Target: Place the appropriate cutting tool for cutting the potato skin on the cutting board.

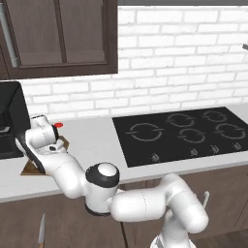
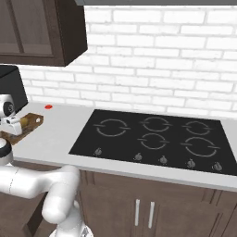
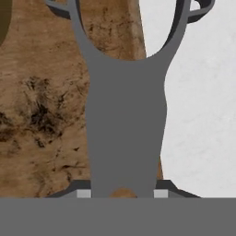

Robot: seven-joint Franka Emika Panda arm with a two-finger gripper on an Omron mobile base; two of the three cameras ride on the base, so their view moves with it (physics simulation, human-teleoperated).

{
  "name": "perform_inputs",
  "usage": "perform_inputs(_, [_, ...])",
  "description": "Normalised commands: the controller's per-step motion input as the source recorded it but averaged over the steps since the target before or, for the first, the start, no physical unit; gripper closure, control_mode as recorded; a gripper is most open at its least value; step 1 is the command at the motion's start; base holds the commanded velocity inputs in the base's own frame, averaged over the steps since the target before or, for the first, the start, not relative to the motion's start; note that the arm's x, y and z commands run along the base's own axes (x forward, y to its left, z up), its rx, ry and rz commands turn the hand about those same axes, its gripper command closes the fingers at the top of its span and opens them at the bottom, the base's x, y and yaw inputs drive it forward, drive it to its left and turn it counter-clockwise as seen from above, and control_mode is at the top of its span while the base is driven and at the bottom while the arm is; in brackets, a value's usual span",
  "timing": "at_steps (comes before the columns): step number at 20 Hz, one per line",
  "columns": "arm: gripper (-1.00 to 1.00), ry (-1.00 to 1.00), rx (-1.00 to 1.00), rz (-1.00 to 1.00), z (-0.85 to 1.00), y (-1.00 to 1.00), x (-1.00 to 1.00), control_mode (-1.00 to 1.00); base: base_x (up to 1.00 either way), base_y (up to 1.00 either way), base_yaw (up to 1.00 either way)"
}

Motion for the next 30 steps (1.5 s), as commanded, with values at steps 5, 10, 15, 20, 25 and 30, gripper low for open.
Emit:
perform_inputs(5, [1.00, -0.02, 0.00, 0.00, -0.19, 0.03, 0.03, -1.00, 0.00, 0.00, 0.00])
perform_inputs(10, [1.00, -0.03, 0.00, 0.02, -0.09, 0.00, 0.00, -1.00, 0.00, 0.00, 0.00])
perform_inputs(15, [-1.00, -0.03, 0.00, 0.02, -0.12, 0.00, 0.02, -1.00, 0.00, 0.00, 0.00])
perform_inputs(20, [-1.00, 0.00, 0.00, 0.03, -0.02, -0.04, 0.00, -1.00, 0.00, 0.00, 0.00])
perform_inputs(25, [-1.00, -0.03, 0.00, 0.06, 0.02, -0.24, -0.22, -1.00, 0.00, 0.00, 0.00])
perform_inputs(30, [-1.00, -0.06, 0.03, 0.09, 0.35, -0.20, -0.34, -1.00, 0.00, 0.00, 0.00])
